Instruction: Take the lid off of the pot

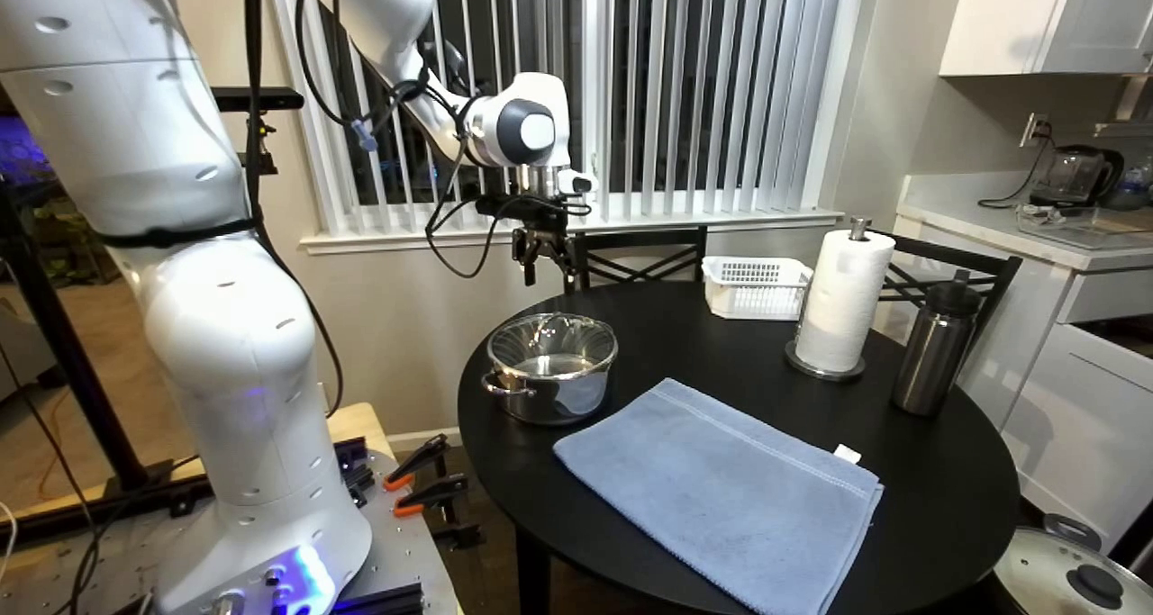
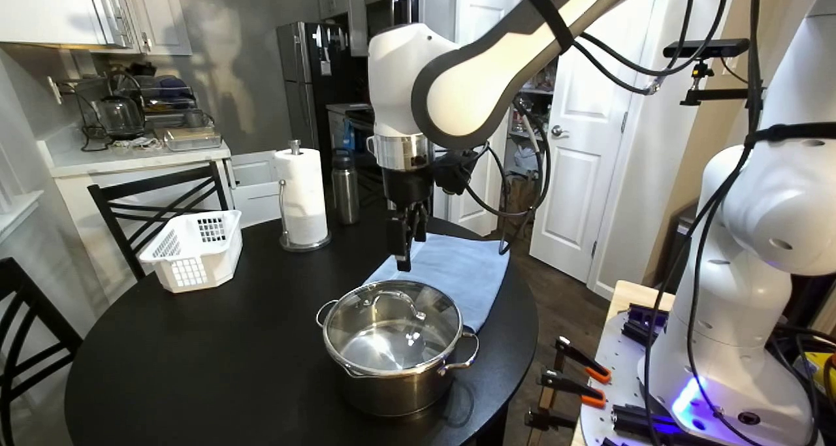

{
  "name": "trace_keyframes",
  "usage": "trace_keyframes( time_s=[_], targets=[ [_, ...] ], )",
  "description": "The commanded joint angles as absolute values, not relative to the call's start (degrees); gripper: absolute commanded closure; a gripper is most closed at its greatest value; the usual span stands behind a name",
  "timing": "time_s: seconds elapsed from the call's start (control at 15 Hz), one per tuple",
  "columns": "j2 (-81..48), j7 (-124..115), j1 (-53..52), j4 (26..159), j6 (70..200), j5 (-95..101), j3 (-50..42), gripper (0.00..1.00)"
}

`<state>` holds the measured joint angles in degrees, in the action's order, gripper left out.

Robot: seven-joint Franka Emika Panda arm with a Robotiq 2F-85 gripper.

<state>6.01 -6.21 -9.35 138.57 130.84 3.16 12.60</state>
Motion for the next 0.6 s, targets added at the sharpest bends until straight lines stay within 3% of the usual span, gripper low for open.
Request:
trace_keyframes(
  time_s=[0.0, 0.53],
  targets=[
    [3.47, -6.86, -11.45, 138.59, 133.98, 2.68, 13.6, 0.0],
    [-2.43, -12.0, -11.85, 137.26, 138.14, 6.52, 12.58, 0.0]
  ],
)
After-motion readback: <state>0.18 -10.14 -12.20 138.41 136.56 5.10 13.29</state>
